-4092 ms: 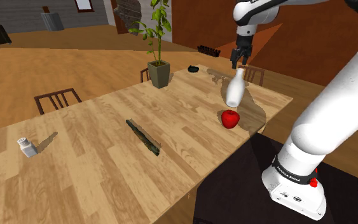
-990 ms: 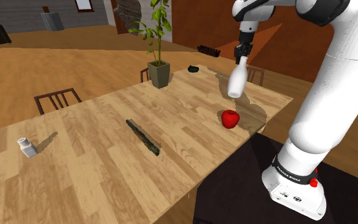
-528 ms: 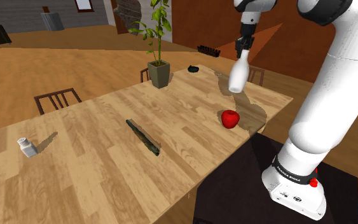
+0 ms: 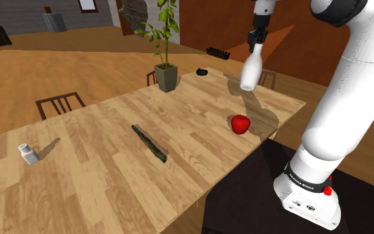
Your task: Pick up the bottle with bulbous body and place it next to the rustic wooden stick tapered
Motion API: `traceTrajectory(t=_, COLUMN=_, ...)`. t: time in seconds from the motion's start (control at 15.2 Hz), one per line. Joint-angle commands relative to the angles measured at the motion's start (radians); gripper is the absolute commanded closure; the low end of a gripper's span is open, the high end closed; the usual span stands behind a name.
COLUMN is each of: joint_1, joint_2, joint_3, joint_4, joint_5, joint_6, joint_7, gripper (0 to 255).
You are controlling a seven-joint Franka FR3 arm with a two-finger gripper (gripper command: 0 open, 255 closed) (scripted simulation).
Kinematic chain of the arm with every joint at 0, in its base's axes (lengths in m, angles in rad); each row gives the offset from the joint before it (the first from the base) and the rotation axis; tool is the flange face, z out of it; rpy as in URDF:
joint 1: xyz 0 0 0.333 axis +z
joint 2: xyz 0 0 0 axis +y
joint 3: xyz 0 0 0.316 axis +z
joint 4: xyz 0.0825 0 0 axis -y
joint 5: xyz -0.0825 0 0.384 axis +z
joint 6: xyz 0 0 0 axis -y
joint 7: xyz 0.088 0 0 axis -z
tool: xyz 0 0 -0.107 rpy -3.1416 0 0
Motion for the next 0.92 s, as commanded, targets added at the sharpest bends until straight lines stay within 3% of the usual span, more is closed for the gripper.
traceTrajectory(t=0.0, joint_1=-0.002, joint_2=0.004, joint_3=-0.001, joint_4=0.031, joint_5=0.002, joint_6=-0.028, joint_7=-0.001, gripper=255)
traceTrajectory(t=0.86, joint_1=-0.028, joint_2=0.062, joint_3=-0.011, joint_4=0.274, joint_5=0.035, joint_6=-0.223, joint_7=-0.018, gripper=255)
